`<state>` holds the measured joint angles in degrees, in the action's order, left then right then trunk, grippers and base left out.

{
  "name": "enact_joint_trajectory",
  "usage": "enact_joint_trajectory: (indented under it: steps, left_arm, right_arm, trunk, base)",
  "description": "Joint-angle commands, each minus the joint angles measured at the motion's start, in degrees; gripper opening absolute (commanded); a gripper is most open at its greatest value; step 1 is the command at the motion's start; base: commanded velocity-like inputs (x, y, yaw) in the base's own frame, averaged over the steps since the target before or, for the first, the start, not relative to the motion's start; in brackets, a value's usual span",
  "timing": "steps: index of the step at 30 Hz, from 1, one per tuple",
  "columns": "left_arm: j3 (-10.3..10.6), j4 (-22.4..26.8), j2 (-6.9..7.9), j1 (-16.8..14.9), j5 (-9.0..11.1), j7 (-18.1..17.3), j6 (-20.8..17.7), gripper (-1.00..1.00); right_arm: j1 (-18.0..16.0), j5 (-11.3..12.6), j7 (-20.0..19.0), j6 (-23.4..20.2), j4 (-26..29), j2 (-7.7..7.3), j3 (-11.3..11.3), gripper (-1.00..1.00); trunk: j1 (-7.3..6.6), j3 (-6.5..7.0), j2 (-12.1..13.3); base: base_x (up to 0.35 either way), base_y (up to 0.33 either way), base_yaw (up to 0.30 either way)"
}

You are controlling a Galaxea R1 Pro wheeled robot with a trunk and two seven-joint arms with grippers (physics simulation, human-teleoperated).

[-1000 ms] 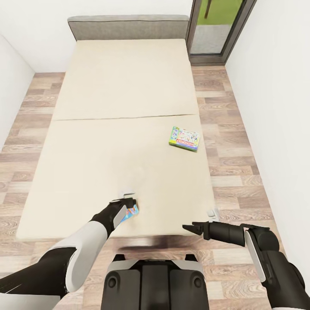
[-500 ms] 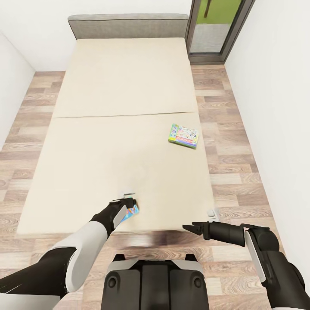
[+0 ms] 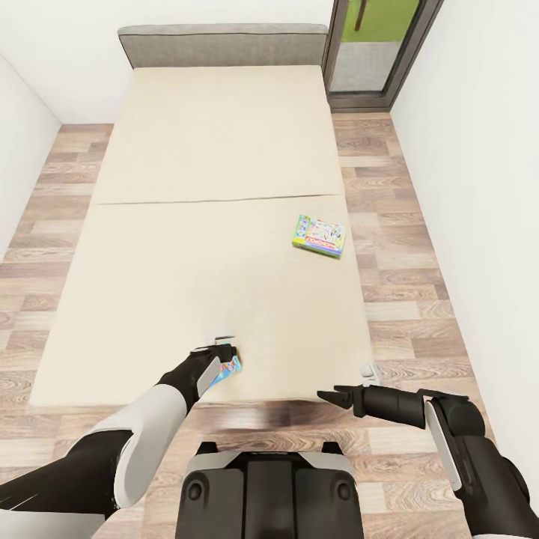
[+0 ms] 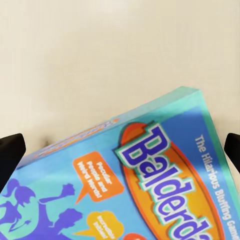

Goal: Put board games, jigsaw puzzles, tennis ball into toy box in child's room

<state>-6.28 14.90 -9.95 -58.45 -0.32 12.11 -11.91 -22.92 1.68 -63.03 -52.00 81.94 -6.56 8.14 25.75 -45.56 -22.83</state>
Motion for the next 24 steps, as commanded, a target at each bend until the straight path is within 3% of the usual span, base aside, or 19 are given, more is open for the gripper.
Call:
enact_joint_trajectory:
  steps: [1,24]
  left_arm:
    - [-0.3,0.1,-0.05,0.0,0.0,0.1,-0.3,1.0]
    - [-0.3,0.1,-0.05,0.0,0.0,0.1,-0.3,1.0]
  right_arm:
    - [0.0,0.2,-0.1,-0.4,0.0,-0.01,0.0,1.0]
    - [0.0,0.2,-0.1,-0.3,0.0,-0.02,0.0,1.0]
  trunk:
    - [0.03,-0.06,-0.1]
    - [0.03,-0.06,-0.1]
  base:
    - [-0.015,0.0,0.0]
    - [-0.091,0.0,0.0]
